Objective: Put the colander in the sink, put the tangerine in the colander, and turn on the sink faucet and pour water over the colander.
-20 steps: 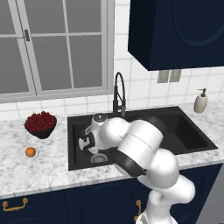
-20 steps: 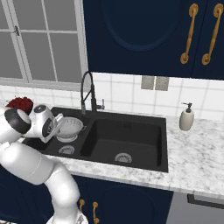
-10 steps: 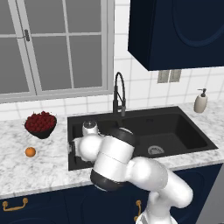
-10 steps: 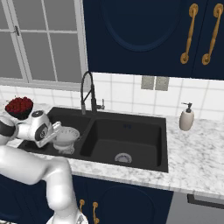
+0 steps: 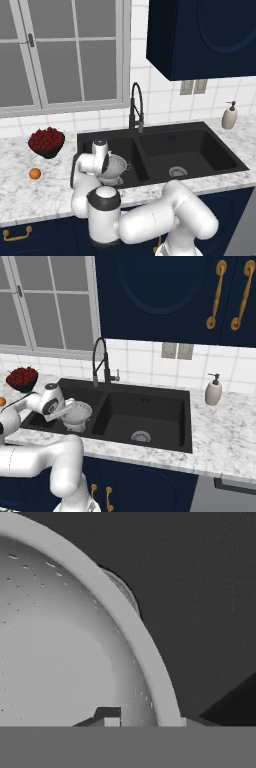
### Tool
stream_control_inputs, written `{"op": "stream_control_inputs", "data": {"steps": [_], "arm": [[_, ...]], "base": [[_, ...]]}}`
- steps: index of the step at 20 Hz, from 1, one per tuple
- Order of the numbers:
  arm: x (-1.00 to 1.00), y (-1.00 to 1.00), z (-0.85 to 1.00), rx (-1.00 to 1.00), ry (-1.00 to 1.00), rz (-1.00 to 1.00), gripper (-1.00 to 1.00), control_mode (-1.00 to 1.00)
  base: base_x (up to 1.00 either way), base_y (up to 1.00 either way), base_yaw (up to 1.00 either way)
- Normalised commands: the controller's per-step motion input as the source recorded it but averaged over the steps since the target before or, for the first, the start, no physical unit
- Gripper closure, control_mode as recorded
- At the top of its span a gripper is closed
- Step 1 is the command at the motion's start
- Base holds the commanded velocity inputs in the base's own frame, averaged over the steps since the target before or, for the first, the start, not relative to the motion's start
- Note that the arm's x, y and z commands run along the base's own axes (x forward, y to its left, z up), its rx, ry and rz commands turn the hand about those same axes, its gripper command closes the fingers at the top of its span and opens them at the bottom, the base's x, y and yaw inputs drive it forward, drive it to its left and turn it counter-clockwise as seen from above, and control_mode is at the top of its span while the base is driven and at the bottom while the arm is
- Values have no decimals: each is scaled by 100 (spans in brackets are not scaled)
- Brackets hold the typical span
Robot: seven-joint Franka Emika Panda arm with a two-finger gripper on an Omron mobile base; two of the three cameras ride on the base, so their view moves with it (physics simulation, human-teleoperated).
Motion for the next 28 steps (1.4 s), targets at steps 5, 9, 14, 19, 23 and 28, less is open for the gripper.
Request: {"op": "stream_control_inputs", "data": {"steps": [5, 9, 14, 19, 23, 28], "arm": [[33, 10, -60, 5, 16, -20, 100, -100], [4, 7, -40, 2, 5, -23, -100, -100], [-39, 17, 4, 1, -7, -24, -100, -100], [-50, 76, 55, 0, -34, -29, -100, -100], [-25, 93, 81, 1, -39, -27, -100, -100], [-5, 55, 100, 10, -14, -12, -100, -100]], "base": [[0, 0, 0], [0, 0, 0], [0, 0, 0], [0, 0, 0], [0, 0, 0], [0, 0, 0]]}}
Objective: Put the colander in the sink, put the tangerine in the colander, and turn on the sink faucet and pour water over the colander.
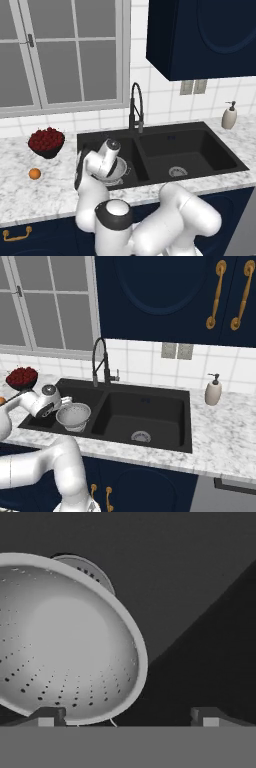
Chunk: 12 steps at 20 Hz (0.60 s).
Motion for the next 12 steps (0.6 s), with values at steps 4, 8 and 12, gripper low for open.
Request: {"op": "stream_control_inputs", "data": {"steps": [4, 8, 12], "arm": [[0, 28, 100, 3, 4, 14, -100, -100], [-19, 25, 100, -1, 14, 38, -100, -100], [-67, 40, 53, -16, 2, 64, -100, -100]], "base": [[0, 0, 0], [0, 0, 0], [0, 0, 0]]}}
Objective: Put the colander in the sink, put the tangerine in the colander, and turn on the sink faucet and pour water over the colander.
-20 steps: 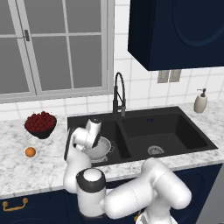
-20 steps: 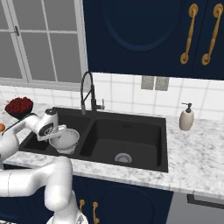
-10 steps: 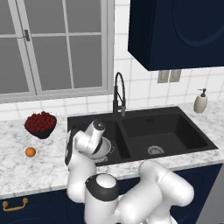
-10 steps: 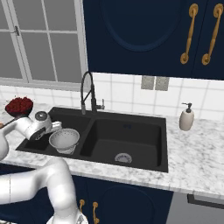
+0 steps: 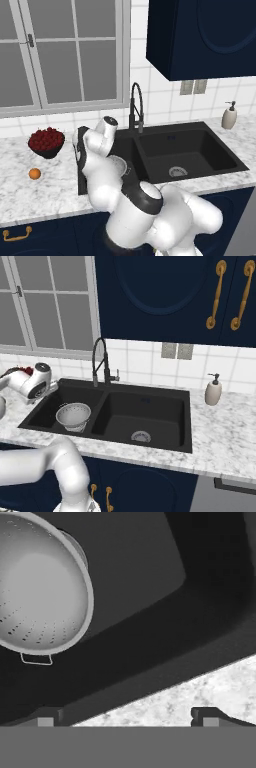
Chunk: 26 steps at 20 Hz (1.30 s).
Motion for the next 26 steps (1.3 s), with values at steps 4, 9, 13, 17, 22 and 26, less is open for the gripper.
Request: {"op": "stream_control_inputs", "data": {"steps": [4, 9, 13, 17, 22, 26], "arm": [[-47, 20, 4, -7, -6, 69, -100, -100], [-31, 0, 5, 0, -13, 74, -100, -100], [-10, 2, 18, 0, -13, 76, -100, -100], [-13, 21, 20, 0, -25, 65, -100, -100], [-59, 50, 15, 0, -63, 31, -100, -100], [-46, 69, 16, -3, -63, 17, -100, -100]], "base": [[0, 0, 0], [0, 0, 0], [0, 0, 0], [0, 0, 0], [0, 0, 0], [0, 0, 0]]}}
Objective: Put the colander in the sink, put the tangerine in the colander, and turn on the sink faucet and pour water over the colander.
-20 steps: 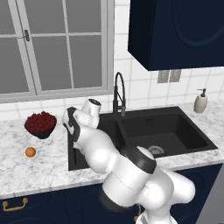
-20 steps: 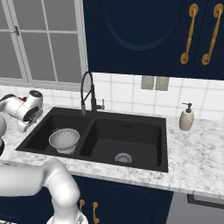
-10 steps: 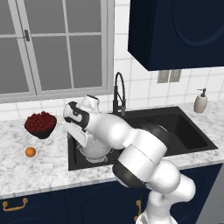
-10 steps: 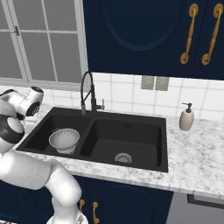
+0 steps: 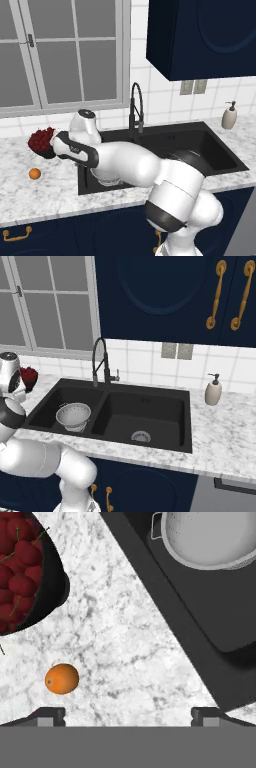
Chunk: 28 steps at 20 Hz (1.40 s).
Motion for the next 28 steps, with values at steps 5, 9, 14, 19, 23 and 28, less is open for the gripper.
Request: {"op": "stream_control_inputs", "data": {"steps": [5, 9, 14, 19, 23, 28], "arm": [[-20, 50, 8, -14, -4, 34, -100, -100], [-4, 20, 26, -13, 0, 35, -100, -100], [0, 50, 7, -18, -18, 15, -100, -100], [7, 49, 0, -17, -9, 2, -100, -100], [24, 32, 0, -6, 0, 2, -100, -100], [28, 6, -18, -1, 0, 2, -100, -100]], "base": [[0, 0, 0], [0, 0, 0], [0, 0, 0], [0, 0, 0], [0, 0, 0], [0, 0, 0]]}}
